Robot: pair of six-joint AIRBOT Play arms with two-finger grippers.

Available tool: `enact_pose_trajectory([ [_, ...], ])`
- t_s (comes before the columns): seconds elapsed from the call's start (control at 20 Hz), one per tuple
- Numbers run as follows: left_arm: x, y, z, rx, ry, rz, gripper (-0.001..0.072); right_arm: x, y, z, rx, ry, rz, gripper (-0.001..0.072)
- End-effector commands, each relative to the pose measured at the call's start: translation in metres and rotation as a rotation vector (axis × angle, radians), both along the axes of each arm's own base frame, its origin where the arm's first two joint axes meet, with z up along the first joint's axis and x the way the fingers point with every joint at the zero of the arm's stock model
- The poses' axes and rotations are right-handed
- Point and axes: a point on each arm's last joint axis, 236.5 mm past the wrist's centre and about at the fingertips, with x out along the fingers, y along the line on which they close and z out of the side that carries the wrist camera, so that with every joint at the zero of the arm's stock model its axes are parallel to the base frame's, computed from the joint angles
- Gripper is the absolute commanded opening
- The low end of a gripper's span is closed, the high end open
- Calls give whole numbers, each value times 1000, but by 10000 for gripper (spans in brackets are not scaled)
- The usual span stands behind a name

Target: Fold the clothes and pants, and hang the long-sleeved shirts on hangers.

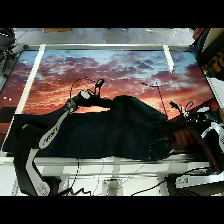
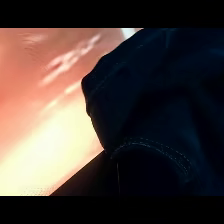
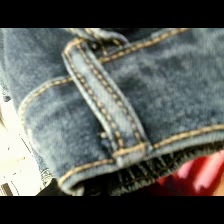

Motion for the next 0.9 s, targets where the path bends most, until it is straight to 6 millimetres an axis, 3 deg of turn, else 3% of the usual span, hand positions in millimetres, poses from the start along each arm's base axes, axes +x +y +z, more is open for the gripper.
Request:
enact_pose_trajectory([
  [0.0, 29, 20, 43, 159, -238, -94, 21, 18, 3, 3, 21, -43, -68, 57],
  [0.1, 49, 48, 93, 347, -455, -152, 21, 33, 7, 14, 77, -79, -128, 57],
  [0.2, 68, 74, 164, 514, -707, -148, 20, 46, 9, 26, 129, -112, -178, 56],
  [0.3, 71, 86, 238, 631, -938, -134, 21, 51, 4, 30, 145, -126, -211, 56],
  [0.4, 60, 86, 290, 711, -1090, -149, 21, 51, -3, 34, 146, -134, -228, 56],
  [0.55, 41, 71, 328, 932, -1310, -314, 20, 51, -14, 38, 145, -145, -258, 56],
  [0.7, 22, 26, 348, 903, -1464, -365, 22, 48, -16, 41, 153, -141, -257, 56],
  [0.85, -12, -37, 323, 628, -1359, -387, 22, 48, -16, 40, 148, -141, -255, 57],
])
